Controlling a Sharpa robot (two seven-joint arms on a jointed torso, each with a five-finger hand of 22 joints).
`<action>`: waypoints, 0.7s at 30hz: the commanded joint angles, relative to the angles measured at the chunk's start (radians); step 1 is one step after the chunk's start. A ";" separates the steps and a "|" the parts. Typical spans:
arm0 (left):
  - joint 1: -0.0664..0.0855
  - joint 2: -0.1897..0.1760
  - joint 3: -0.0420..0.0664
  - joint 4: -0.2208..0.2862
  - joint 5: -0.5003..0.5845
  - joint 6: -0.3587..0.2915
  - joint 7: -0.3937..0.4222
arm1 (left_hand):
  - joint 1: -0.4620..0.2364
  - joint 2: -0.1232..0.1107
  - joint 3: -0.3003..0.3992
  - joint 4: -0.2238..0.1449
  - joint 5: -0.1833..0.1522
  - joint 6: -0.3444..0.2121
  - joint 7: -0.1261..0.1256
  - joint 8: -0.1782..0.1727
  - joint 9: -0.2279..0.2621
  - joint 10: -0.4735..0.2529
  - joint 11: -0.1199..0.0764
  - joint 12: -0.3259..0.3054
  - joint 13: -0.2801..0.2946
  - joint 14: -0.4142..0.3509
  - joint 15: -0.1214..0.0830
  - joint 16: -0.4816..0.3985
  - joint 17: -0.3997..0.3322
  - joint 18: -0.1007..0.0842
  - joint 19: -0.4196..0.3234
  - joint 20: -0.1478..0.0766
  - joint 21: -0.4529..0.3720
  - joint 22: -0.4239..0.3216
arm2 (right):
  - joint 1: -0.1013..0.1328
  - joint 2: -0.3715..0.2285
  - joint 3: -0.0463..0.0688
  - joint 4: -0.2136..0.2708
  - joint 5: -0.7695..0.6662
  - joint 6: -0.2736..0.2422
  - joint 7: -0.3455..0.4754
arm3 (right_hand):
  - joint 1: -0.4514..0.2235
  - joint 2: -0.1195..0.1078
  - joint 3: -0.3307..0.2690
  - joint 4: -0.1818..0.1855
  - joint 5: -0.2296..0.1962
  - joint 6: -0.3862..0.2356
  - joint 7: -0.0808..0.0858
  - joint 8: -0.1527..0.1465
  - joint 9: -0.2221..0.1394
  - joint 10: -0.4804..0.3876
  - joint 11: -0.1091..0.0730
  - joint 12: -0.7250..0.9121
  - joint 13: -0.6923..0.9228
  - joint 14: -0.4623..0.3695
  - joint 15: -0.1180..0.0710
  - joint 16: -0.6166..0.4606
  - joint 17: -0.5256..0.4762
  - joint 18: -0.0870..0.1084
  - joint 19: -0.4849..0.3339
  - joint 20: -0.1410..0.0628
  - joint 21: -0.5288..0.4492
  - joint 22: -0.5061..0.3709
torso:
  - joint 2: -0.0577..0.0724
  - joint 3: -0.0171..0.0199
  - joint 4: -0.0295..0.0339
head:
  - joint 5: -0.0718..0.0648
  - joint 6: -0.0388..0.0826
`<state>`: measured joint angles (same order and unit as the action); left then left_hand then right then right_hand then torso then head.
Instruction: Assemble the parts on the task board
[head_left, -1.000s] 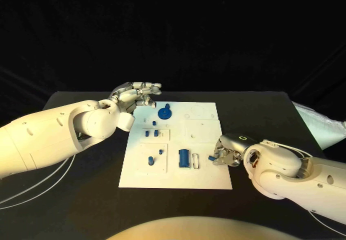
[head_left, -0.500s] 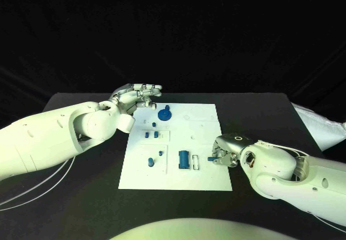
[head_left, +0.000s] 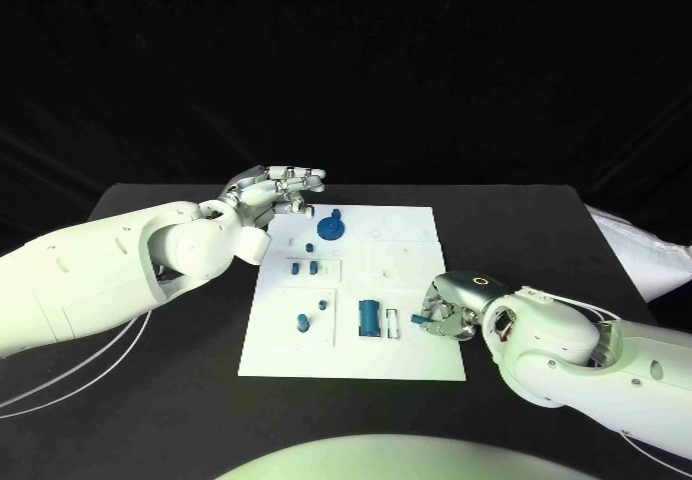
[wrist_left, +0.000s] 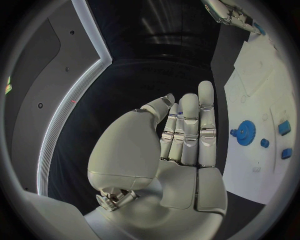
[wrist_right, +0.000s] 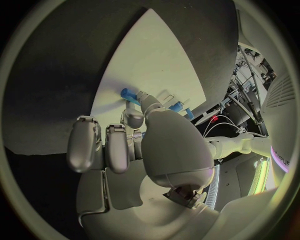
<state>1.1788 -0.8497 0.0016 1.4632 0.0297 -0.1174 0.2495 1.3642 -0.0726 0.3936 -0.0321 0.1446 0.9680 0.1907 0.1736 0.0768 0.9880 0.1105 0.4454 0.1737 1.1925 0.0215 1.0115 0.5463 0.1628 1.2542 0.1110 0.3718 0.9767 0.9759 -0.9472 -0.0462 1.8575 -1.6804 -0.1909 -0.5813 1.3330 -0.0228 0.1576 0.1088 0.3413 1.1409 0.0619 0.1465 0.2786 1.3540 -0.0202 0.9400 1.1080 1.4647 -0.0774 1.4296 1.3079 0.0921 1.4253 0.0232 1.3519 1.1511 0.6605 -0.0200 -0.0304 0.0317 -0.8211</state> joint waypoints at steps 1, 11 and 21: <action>0.000 0.001 0.000 0.003 -0.007 0.020 0.003 | -0.008 0.001 0.001 -0.007 0.004 -0.009 0.000 0.007 0.000 -0.004 0.000 0.002 0.000 -0.008 0.002 0.002 -0.001 0.017 0.001 0.006 -0.005 -0.001 | 0.000 -0.002 -0.002 0.008 0.205 -0.097 0.002 | -0.012 -0.002 0.012 0.003 0.009 0.009 -0.001 0.003 0.006 0.009 0.001 0.007 0.005 0.072 -0.009 0.005 0.073 -0.013 0.008 -0.004 0.005 0.004 | 0.000 -0.0006 -0.0011 | 0.000 0.000; 0.000 0.000 0.000 0.003 -0.007 0.020 0.001 | -0.006 0.001 0.002 -0.008 0.004 -0.009 -0.001 0.008 0.000 -0.005 0.000 0.003 0.001 -0.008 0.001 0.001 -0.002 0.017 0.001 0.006 -0.005 -0.001 | 0.003 0.001 -0.002 0.015 0.362 -0.147 0.026 | -0.061 -0.020 0.048 0.027 0.031 0.016 -0.004 0.006 0.011 0.025 0.000 0.038 0.031 0.075 -0.010 0.017 0.088 -0.016 0.014 -0.004 0.016 0.023 | 0.001 0.0006 -0.0009 | 0.001 -0.001; 0.000 0.001 0.000 0.005 -0.012 0.023 -0.001 | -0.006 0.001 0.002 -0.008 0.004 -0.009 -0.001 0.008 0.000 -0.005 0.000 0.003 0.001 -0.008 0.001 0.001 -0.002 0.017 0.001 0.006 -0.005 -0.001 | 0.003 0.029 -0.002 -0.002 0.416 -0.152 0.016 | -0.115 -0.039 0.061 0.053 0.136 0.025 -0.007 0.013 0.020 0.041 -0.002 0.071 0.059 0.078 -0.012 0.028 0.103 -0.019 0.019 -0.005 0.024 0.038 | 0.001 -0.0002 0.0001 | 0.002 -0.002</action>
<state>1.1788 -0.8497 0.0016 1.4651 0.0258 -0.1158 0.2458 1.3642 -0.0726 0.3963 -0.0348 0.1446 0.9681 0.1907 0.1783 0.0767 0.9880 0.1105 0.4454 0.1737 1.1925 0.0215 1.0115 0.5449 0.1627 1.2542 0.1110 0.3717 0.9768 0.9788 -0.9230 -0.0478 1.8573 -1.3109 -0.3250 -0.5671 1.2236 -0.0609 0.2189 0.1579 0.4750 1.1622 0.0558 0.1544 0.2913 1.3899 -0.0239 1.0055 1.1662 1.4649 -0.0843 1.4514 1.3077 0.0921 1.4360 0.0199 1.3696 1.1881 0.6610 -0.0198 -0.0313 0.0334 -0.8226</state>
